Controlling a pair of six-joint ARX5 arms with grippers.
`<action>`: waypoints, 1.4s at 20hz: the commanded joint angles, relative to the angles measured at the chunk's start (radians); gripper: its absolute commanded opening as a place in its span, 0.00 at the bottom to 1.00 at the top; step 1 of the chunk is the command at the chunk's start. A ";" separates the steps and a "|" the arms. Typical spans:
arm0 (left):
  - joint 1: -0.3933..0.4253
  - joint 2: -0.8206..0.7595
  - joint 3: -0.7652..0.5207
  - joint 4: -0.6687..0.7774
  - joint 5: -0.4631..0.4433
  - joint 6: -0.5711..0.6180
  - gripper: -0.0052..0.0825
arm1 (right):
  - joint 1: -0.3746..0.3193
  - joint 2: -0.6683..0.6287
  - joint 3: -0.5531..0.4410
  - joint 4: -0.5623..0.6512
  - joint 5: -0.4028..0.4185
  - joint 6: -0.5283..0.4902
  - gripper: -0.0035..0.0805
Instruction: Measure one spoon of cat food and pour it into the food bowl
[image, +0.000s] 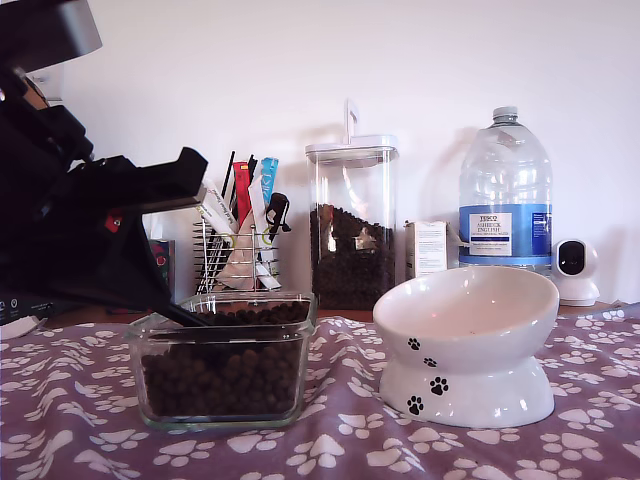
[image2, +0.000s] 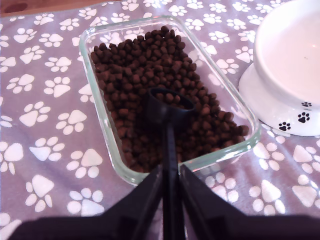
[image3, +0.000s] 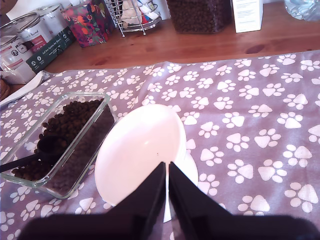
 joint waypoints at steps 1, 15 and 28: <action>0.007 0.010 -0.021 0.006 -0.002 0.005 0.12 | 0.002 0.005 0.006 0.011 -0.001 0.002 0.03; 0.040 0.006 0.036 0.011 -0.040 0.092 0.04 | 0.002 0.005 0.006 0.011 -0.003 0.002 0.03; 0.040 -0.006 0.060 0.034 -0.024 0.311 0.04 | 0.195 0.065 0.006 -0.046 -0.143 0.022 0.03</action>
